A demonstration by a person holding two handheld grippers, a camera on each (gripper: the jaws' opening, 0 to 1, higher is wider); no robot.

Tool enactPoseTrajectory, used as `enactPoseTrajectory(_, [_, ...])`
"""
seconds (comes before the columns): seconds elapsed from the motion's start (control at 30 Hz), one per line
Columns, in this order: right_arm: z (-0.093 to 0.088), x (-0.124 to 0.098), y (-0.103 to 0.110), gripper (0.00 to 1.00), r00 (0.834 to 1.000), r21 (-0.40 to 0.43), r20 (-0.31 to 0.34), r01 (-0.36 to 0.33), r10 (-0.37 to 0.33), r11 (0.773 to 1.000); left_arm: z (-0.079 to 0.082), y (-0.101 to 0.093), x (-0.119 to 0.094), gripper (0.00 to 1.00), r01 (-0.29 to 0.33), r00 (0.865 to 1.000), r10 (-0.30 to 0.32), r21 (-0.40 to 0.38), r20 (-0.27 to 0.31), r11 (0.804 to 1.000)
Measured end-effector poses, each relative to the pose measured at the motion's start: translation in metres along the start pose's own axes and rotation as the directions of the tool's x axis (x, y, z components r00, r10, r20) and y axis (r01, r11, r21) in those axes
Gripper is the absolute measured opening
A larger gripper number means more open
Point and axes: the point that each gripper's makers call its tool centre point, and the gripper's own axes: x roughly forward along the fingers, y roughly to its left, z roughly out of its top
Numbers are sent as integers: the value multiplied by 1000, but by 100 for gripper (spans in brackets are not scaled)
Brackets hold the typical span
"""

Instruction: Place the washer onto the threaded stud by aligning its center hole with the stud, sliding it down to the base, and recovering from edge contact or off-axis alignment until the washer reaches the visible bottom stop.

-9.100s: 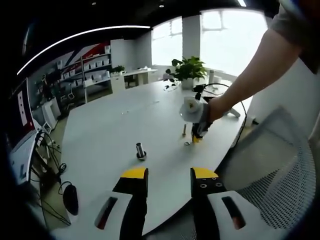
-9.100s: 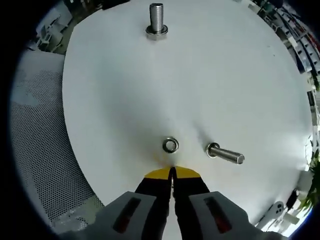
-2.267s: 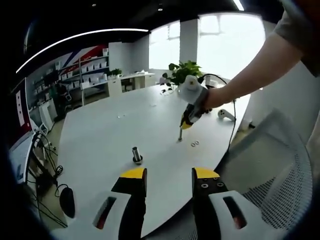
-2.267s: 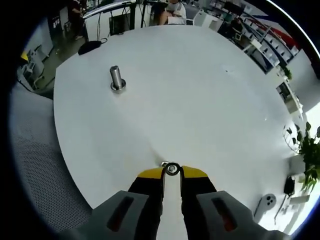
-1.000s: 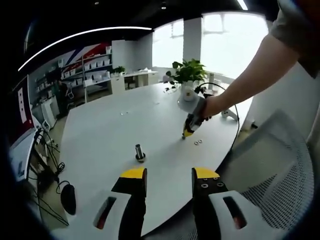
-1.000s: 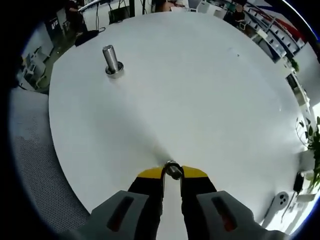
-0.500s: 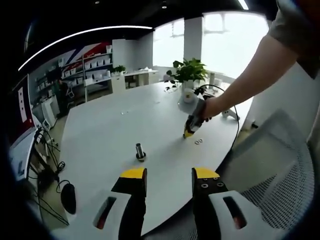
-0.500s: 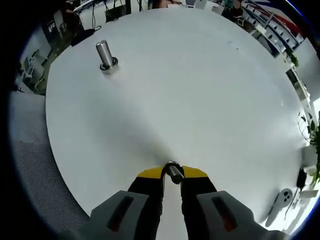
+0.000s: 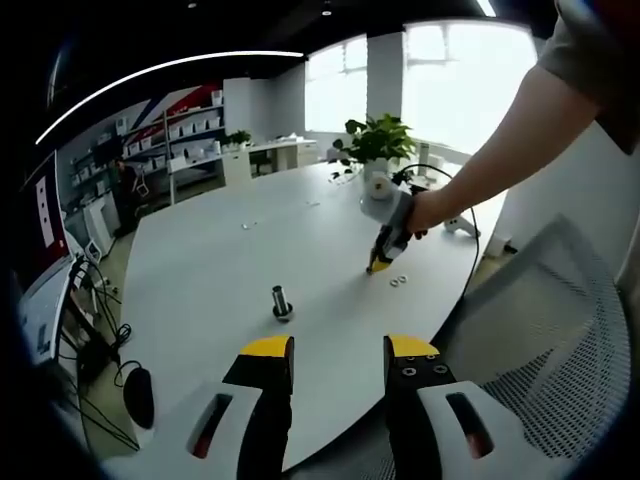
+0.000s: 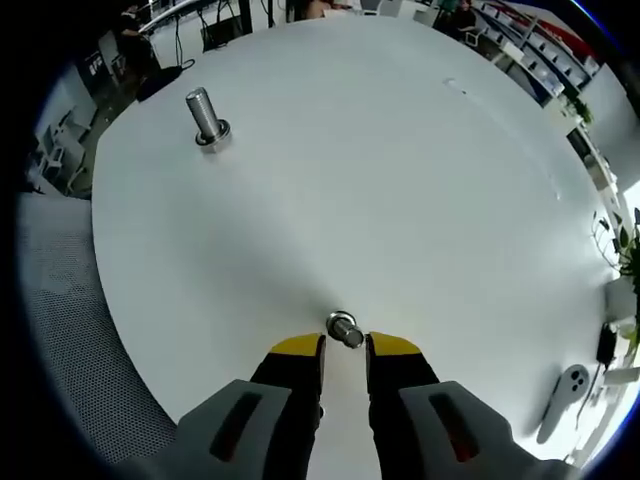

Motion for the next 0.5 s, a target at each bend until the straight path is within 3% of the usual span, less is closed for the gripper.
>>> enactPoseTrajectory(0.5, [-37, -17, -18, 18, 999, 45, -20, 28, -27, 999, 1, -2, 0, 34, 12, 1000, -12, 2, 6, 1000])
